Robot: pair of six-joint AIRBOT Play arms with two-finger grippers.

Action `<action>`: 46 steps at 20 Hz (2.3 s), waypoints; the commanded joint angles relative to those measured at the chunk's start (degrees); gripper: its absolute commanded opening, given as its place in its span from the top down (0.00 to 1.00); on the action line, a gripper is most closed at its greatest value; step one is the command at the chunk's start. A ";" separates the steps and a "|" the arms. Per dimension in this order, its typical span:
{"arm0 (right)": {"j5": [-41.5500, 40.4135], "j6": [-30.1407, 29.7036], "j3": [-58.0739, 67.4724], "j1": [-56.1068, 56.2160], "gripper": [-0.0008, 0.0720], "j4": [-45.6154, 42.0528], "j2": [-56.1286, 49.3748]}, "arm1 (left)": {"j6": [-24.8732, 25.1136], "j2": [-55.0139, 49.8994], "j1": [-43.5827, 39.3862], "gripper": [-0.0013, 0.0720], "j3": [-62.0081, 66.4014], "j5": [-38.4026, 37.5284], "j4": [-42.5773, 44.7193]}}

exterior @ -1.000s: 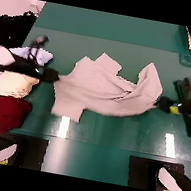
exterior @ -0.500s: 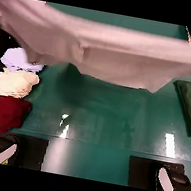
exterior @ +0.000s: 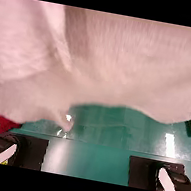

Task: Fold the shirts.

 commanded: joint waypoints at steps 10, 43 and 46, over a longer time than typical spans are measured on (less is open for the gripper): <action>12.44 -0.11 -7.15 0.02 0.97 -0.28 -45.94 | 2.99 -36.68 0.02 0.95 -30.08 8.72 0.70; 5.22 -2.91 -31.80 0.09 0.45 1.44 -27.26 | 1.70 -21.88 0.13 0.25 -58.36 -3.78 8.92; 1.57 -3.98 -39.71 -2.05 0.45 7.56 -20.59 | -3.80 -12.68 0.13 0.25 -71.87 -1.07 8.22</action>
